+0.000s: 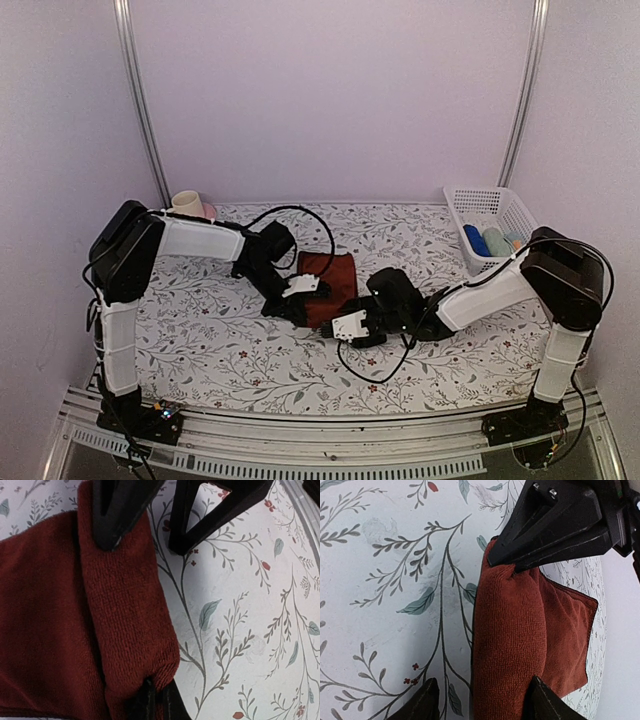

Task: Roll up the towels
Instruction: Roll the towel at the center of the board.

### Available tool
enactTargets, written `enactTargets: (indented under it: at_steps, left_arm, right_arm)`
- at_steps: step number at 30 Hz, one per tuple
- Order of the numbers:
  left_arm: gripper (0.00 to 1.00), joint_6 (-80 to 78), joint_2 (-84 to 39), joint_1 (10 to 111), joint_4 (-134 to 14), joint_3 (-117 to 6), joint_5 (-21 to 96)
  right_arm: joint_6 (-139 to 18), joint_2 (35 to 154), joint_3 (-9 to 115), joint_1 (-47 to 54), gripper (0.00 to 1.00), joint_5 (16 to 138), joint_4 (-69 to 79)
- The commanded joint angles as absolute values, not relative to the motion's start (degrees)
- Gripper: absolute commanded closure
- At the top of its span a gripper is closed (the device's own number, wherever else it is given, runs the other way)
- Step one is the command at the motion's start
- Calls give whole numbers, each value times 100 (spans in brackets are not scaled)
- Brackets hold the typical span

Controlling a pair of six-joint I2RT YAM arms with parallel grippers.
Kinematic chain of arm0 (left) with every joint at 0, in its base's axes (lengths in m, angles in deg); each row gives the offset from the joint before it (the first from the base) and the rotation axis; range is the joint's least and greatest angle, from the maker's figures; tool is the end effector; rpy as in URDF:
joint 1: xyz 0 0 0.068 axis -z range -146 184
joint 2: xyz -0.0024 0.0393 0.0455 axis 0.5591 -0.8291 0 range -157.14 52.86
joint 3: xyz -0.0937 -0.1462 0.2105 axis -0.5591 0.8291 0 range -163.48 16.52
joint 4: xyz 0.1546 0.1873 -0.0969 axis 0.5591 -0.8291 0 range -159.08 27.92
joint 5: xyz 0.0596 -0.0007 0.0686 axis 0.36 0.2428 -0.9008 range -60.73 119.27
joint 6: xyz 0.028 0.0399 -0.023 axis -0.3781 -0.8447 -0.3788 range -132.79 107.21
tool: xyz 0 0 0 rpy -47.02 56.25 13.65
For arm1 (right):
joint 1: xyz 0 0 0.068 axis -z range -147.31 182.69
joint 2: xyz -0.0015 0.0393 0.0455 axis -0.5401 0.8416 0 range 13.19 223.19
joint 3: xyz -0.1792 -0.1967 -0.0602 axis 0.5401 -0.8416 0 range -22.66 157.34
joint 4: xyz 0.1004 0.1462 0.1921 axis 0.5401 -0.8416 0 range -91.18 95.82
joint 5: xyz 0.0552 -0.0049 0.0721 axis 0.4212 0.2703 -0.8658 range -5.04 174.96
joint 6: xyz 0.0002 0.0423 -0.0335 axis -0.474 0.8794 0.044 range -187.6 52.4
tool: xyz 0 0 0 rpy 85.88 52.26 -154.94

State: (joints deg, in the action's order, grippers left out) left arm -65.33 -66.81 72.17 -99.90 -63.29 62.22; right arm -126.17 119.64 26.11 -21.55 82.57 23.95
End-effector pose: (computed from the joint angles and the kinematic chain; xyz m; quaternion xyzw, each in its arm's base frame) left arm 0.3020 -0.2620 0.1305 0.6998 0.6483 -0.2669 0.1373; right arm 0.2097 0.2938 0.1219 -0.7583 0.4930 0.0028 0.4265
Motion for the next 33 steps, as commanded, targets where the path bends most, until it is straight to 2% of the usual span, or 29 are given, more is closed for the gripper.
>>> enactTargets:
  at_steps: [1,6,14,16,18,20,23,33]
  left_arm:
    - [100,-6570,-7023,7223,-10541,-6214,6186]
    - [100,-6593,-7010,7208,-10544,-6182,6162]
    - [100,-6634,-6790,7175,-10549,-6120,6151]
    - [100,-6618,-6656,7150,-10470,-6060,6119]
    - [84,-6574,-6456,7132,-10318,-5953,6027]
    - [76,-6518,-6179,7109,-10076,-5778,5947]
    - [59,-6437,-5620,7093,-9539,-5349,5779]
    - [40,-6359,-4171,7154,-7101,-3537,5421]
  right_arm:
    - [-12656,12186,2764,-2220,41,8542,2462]
    - [-12420,12429,2886,-2220,49,8984,2458]
    - [-11936,12489,3103,-2180,85,8871,1893]
    - [-11804,12490,3190,-2180,90,8778,1686]
    - [-11675,12481,3266,-2167,92,8681,1493]
    - [-11512,12458,3328,-2159,92,8569,1352]
    - [-11216,12437,3501,-2123,92,8305,973]
    - [-10207,12539,4148,-1872,89,7189,-281]
